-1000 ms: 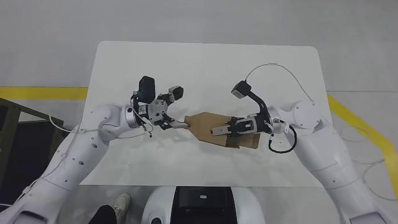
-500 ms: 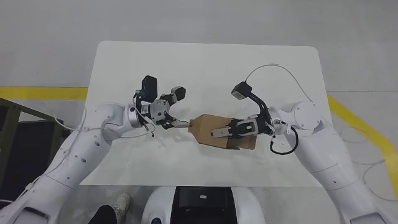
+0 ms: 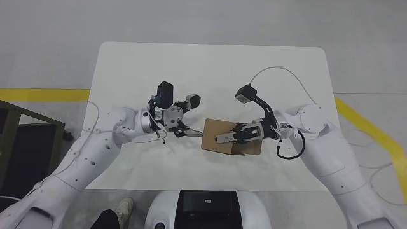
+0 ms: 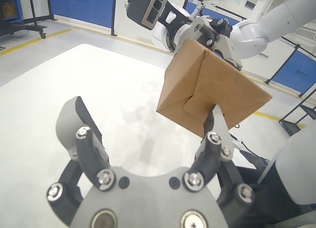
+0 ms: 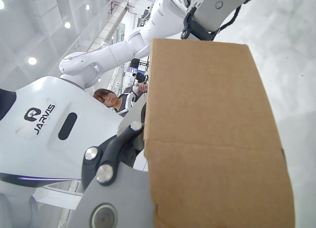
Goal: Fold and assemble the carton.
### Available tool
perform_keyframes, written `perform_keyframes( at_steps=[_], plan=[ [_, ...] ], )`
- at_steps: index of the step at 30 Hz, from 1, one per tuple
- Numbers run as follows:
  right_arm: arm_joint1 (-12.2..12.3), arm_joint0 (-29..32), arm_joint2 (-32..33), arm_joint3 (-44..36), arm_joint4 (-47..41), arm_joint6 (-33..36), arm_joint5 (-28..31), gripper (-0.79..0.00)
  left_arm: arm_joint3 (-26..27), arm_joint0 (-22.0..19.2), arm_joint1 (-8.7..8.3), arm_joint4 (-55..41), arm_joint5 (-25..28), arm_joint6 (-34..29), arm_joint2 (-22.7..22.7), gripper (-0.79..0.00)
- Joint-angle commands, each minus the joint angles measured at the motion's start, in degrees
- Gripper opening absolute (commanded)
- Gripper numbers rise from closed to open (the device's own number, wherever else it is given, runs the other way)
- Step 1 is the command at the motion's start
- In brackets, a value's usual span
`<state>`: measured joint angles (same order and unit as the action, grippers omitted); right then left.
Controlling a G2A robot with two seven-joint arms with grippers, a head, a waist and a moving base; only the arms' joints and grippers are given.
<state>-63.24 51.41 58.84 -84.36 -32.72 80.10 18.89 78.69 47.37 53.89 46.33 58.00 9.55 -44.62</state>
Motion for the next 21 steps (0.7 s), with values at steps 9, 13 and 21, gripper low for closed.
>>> perform_keyframes(
  at_steps=[9, 13, 21],
  plan=[
    [-0.1, -0.3, -0.4, 0.4, -0.4, 0.4, 0.1, -0.785, -0.4, -1.7, 0.48, 0.1, 0.0, 1.2, 2.6, 0.000],
    [-0.2, -0.3, -0.5, 0.5, -0.6, 0.4, 0.1, -0.785, -0.4, -2.4, 0.62, 0.4, 0.0, 1.7, 3.6, 0.000],
    [-0.2, -0.3, -0.3, 0.7, -0.6, 0.4, 0.2, -0.785, -0.9, -3.4, 0.72, 0.8, 0.0, 2.8, 4.8, 0.000]
  ],
)
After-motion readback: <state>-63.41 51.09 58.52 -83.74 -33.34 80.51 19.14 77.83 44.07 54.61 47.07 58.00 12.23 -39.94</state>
